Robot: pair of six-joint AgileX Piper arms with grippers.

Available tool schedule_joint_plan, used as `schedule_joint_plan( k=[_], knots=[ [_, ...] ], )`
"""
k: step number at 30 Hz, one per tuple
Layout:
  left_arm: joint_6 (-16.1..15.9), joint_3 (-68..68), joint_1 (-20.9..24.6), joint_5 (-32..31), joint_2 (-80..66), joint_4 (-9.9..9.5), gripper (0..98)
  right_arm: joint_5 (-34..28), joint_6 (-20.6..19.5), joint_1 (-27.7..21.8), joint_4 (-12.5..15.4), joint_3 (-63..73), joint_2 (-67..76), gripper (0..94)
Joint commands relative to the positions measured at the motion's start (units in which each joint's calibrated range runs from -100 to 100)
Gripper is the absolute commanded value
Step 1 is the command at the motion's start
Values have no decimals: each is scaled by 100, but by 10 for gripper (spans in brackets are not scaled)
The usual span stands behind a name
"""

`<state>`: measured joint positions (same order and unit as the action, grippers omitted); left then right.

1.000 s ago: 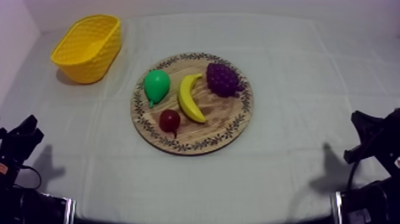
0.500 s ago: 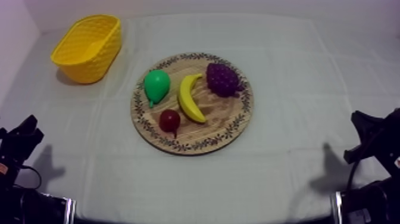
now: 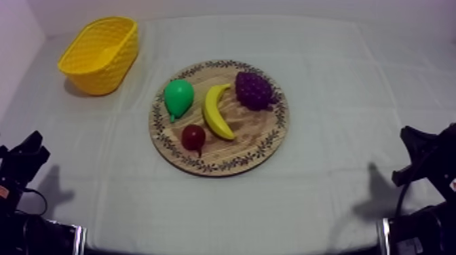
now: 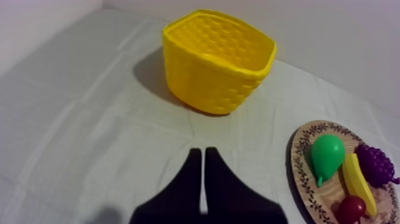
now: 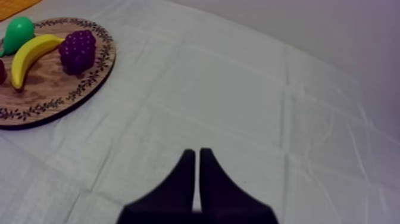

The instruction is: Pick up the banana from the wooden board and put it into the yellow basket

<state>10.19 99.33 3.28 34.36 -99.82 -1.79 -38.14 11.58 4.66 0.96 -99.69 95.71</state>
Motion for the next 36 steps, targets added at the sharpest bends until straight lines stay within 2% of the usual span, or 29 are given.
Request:
schedule_joint_plan(
  k=[1,10,15,18,22,30,36],
  knots=[
    [0,0,1,0,-1,-4,1,-9,2,1,-1,3,5,3],
    [4,0,8,0,2,-4,1,-9,2,1,-1,3,5,3],
    [161,9,19,-185,222,-19,1,-9,3,1,-1,3,5,3],
    [291,-157,-165,-480,847,-118,1,-9,2,1,-1,3,5,3],
    [436,-974,-573,-637,2013,-341,1,-9,2,1,-1,3,5,3],
    [303,-3724,-1222,202,4266,-379,1,-9,2,1,-1,3,5,3],
    [85,-5605,-1369,1109,5642,-161,1,-9,3,1,-1,3,5,3]
  ],
)
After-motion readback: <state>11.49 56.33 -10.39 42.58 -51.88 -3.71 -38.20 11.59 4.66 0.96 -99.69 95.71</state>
